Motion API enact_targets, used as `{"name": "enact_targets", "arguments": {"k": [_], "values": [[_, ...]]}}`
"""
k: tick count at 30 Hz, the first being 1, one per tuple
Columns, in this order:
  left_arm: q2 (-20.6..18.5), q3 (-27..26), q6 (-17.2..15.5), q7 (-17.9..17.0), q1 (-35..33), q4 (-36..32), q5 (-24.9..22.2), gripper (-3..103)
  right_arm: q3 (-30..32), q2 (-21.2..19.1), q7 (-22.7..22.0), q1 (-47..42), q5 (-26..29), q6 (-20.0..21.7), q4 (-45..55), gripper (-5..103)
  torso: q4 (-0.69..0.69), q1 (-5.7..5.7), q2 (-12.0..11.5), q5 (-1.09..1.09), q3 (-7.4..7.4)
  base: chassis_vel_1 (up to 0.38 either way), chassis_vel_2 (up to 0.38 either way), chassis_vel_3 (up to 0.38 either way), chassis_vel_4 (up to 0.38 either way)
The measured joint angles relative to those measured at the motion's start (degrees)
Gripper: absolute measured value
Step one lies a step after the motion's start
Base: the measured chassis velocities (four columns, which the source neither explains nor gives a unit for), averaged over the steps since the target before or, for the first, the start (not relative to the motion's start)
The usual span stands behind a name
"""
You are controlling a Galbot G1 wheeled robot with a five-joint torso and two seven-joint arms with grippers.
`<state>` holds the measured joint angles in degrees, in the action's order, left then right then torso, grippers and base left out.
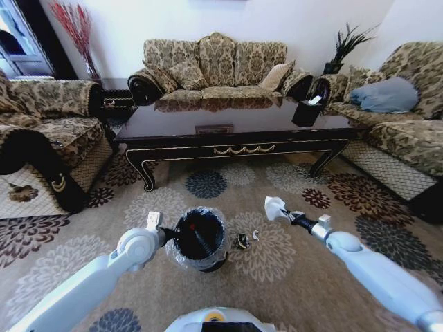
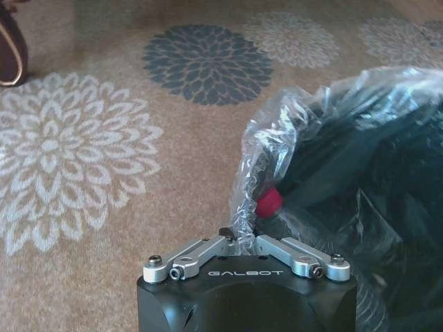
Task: Move to the front of the table and pick up the trash from the floor, then place it into the trash bin.
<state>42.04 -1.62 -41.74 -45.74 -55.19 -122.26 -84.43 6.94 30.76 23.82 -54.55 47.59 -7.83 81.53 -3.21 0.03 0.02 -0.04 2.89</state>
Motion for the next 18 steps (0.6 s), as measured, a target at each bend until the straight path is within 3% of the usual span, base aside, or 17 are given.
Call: {"name": "enact_targets", "arguments": {"k": [5,12,18], "values": [[-1.3,1.6,0.0,-0.4,0.4,-0.2,0.2,0,4.6,-4.4,-1.2,-3.7,2.7,-0.2,11.8,0,0.02,0.0,0.0,0.02,0.0,0.0,0.0,0.0,0.0],[-1.1,3.6,-0.1,0.3,2.4,0.4,1.5,0,11.7,-6.6,-3.3,-10.3,4.2,1.3,25.2,0,0.01,0.0,0.0,0.02,0.0,0.0,0.0,0.0,0.0],[0.7,6.0,-0.3,0.0,4.7,2.5,1.1,0,13.5,-7.4,-4.5,-14.9,0.2,0.6,33.5,0,0.0,0.0,0.0,0.04,0.0,0.0,0.0,0.0,0.0]]}}
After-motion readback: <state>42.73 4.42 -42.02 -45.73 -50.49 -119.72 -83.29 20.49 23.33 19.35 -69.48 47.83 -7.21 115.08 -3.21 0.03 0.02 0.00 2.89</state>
